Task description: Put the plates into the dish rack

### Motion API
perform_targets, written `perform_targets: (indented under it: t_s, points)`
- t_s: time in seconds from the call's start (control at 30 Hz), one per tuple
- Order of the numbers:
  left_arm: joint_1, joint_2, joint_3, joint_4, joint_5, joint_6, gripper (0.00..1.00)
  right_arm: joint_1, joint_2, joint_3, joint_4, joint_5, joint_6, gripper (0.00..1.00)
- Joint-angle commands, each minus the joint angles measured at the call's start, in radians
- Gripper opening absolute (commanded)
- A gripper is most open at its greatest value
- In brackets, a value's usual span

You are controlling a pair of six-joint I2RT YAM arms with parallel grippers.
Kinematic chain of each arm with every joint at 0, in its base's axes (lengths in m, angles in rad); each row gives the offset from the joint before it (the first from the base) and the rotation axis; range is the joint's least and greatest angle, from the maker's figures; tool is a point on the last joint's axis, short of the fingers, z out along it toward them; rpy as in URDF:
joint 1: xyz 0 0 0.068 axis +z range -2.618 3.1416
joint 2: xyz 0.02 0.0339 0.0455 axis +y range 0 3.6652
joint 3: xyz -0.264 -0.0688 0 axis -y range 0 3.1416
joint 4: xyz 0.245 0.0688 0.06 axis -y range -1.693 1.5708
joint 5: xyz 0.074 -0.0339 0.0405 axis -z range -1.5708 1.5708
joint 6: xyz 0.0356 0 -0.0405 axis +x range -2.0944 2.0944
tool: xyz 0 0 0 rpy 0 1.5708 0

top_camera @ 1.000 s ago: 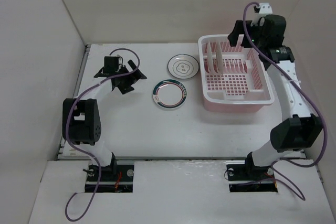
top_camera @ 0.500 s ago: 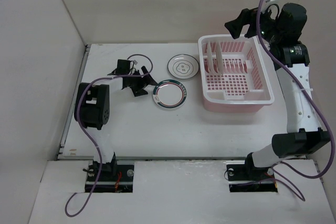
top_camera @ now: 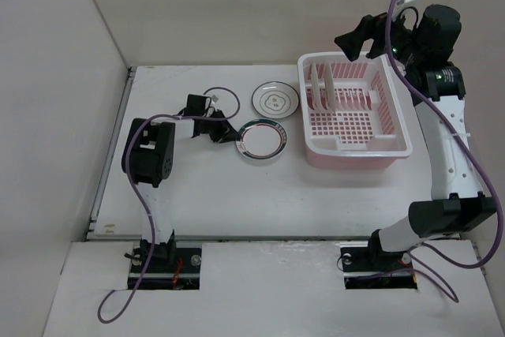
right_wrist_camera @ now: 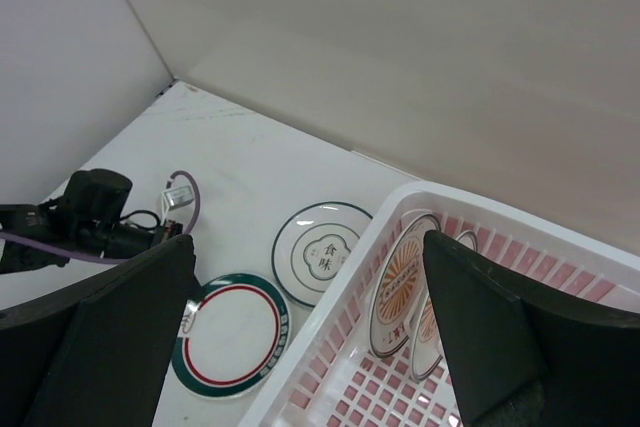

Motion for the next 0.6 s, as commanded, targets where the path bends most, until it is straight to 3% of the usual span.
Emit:
perform_targets:
  t_s: [0.0, 0.17, 0.3, 0.43, 0.57]
  points:
    - [-0.007, 0.021, -0.023, -0.025, -0.042, 0.016, 0.03, 0.0, -0.024, 0.056, 0.026, -0.039, 0.005, 1.0]
    - [-0.007, 0.017, -0.032, -0.034, -0.081, 0.016, 0.0, 0.0, -0.004, 0.047, 0.036, -0.067, 0.005, 1.0]
    - [-0.007, -0.075, -0.032, -0.083, -0.139, 0.006, 0.0, 0.034, 0.005, 0.01, 0.04, -0.084, -0.023, 1.0]
    - [-0.007, -0.173, 0.075, -0.324, -0.208, 0.028, 0.0, 0.194, 0.016, 0.001, -0.045, 0.112, -0.228, 1.0]
    - [-0.007, -0.218, 0.259, -0.656, -0.378, 0.057, 0.0, 0.382, 0.049, 0.001, -0.095, 0.356, -0.426, 1.0]
